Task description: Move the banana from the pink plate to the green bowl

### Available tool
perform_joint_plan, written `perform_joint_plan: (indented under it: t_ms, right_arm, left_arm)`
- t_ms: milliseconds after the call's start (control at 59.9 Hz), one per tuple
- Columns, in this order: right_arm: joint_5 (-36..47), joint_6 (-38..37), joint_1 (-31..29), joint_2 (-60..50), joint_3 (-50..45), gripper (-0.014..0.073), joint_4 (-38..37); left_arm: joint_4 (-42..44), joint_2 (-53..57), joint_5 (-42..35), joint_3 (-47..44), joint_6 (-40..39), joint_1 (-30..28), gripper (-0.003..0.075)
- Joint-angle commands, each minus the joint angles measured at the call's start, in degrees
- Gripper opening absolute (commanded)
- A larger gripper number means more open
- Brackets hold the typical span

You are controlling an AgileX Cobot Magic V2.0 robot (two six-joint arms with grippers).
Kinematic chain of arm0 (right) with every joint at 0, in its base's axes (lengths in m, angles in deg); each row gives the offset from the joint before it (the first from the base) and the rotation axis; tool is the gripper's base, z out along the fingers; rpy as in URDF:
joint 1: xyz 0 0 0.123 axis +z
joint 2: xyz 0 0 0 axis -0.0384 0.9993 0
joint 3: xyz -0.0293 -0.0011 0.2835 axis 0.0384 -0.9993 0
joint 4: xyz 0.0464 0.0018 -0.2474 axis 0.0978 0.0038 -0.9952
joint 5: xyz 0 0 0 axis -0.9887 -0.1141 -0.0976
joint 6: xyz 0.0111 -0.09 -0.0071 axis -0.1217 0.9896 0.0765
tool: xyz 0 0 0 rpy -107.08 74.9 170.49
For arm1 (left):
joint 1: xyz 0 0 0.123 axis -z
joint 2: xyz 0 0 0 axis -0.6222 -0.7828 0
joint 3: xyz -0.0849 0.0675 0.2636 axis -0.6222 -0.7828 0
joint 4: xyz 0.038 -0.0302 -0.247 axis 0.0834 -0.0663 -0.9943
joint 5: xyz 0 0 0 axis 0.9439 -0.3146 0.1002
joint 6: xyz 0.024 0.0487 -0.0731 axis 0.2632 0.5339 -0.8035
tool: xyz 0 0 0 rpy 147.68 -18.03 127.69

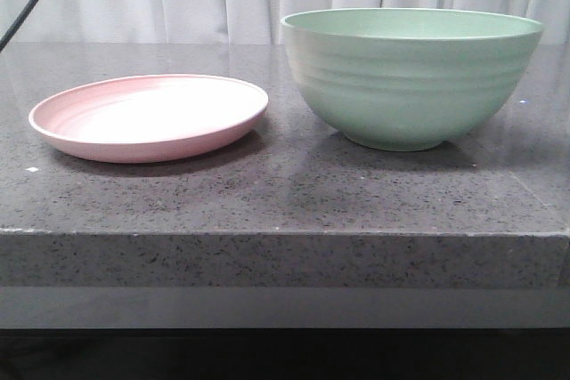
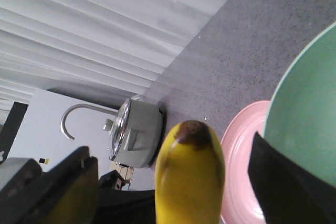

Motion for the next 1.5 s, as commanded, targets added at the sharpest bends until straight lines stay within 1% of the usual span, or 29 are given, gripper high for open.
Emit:
perform_joint_plan:
  t_ms: [0, 167, 234, 351, 551, 584, 635, 701, 768, 835, 885, 935, 985, 1102, 1202, 1269, 1369, 1486]
  right_arm:
    - [-1.7, 2.3, 2.4, 1.2, 3.6, 0.0598, 3.0]
    - [-0.2, 2.3, 6.1, 3.8, 5.4, 0.0594, 3.0]
    - [0.2, 2.4, 6.7, 4.1, 5.4, 0.0566, 2.9]
    - [0.1, 2.4, 6.7, 4.1, 5.4, 0.0452, 2.9]
    - [0.1, 2.4, 6.7, 4.1, 5.4, 0.0179, 2.9]
    - [0.1, 2.4, 6.7, 4.1, 5.4, 0.0143, 2.9]
    - [0.1, 2.4, 6.7, 4.1, 5.4, 0.0115, 2.9]
    - [0.0, 2.4, 6.7, 4.1, 5.4, 0.0104, 2.9]
    - [0.0, 2.4, 6.7, 4.1, 5.4, 0.0104, 2.9]
    - [0.0, 2.4, 6.7, 4.1, 5.4, 0.0104, 2.9]
    - [-0.1, 2.4, 6.7, 4.1, 5.4, 0.0104, 2.9]
    - [-0.1, 2.4, 6.7, 4.1, 5.4, 0.0104, 2.9]
    - [0.0, 2.4, 6.7, 4.1, 5.4, 0.0104, 2.9]
    - [1.1, 4.0, 6.7, 4.1, 5.4, 0.0104, 2.9]
    - [3.7, 6.9, 6.6, 4.1, 5.5, 0.0104, 2.9]
    - [6.4, 10.7, 6.4, 4.2, 6.2, 0.0104, 2.9]
    - [11.3, 18.6, 5.9, 4.2, 8.8, 0.0104, 2.9]
    - [16.3, 25.4, 5.7, 4.4, 12.4, 0.0104, 2.8]
  left_arm:
    - [-1.0, 2.7, -4.7, 2.1, -0.2, 0.6, 0.0094]
    - [-1.0, 2.7, -4.7, 2.1, -0.2, 0.6, 0.0094]
    - [-1.0, 2.7, -4.7, 2.1, -0.2, 0.6, 0.0094]
    - [-0.8, 2.7, -4.7, 2.1, -0.2, 0.6, 0.0094]
    - [-0.8, 2.7, -4.7, 2.1, -0.2, 0.6, 0.0096]
    - [-0.8, 2.7, -4.7, 2.1, -0.2, 0.6, 0.0097]
    - [-0.8, 2.7, -4.6, 2.1, -0.2, 0.6, 0.0104]
    - [-0.8, 2.7, -4.6, 2.1, -0.2, 0.6, 0.0136]
    - [-0.8, 2.7, -4.6, 2.1, -0.2, 0.6, 0.0204]
    - [-0.8, 2.7, -4.6, 2.1, -0.2, 0.6, 0.0304]
    - [-0.8, 2.7, -4.6, 2.1, -0.2, 0.6, 0.04]
    - [-0.8, 2.7, -4.6, 2.1, -0.2, 0.6, 0.0477]
    - [-0.8, 2.7, -4.6, 2.1, -0.2, 0.6, 0.0517]
    - [-0.8, 2.7, -4.5, 2.1, -0.2, 0.6, 0.0527]
    - [-0.8, 2.7, -4.5, 2.1, -0.2, 0.6, 0.0527]
    - [-0.8, 2.7, -4.5, 2.1, -0.2, 0.6, 0.0527]
    - [-0.8, 2.7, -4.5, 2.1, -0.2, 0.6, 0.0526]
    - [-0.8, 2.7, -4.1, 2.1, -0.2, 0.6, 0.0526]
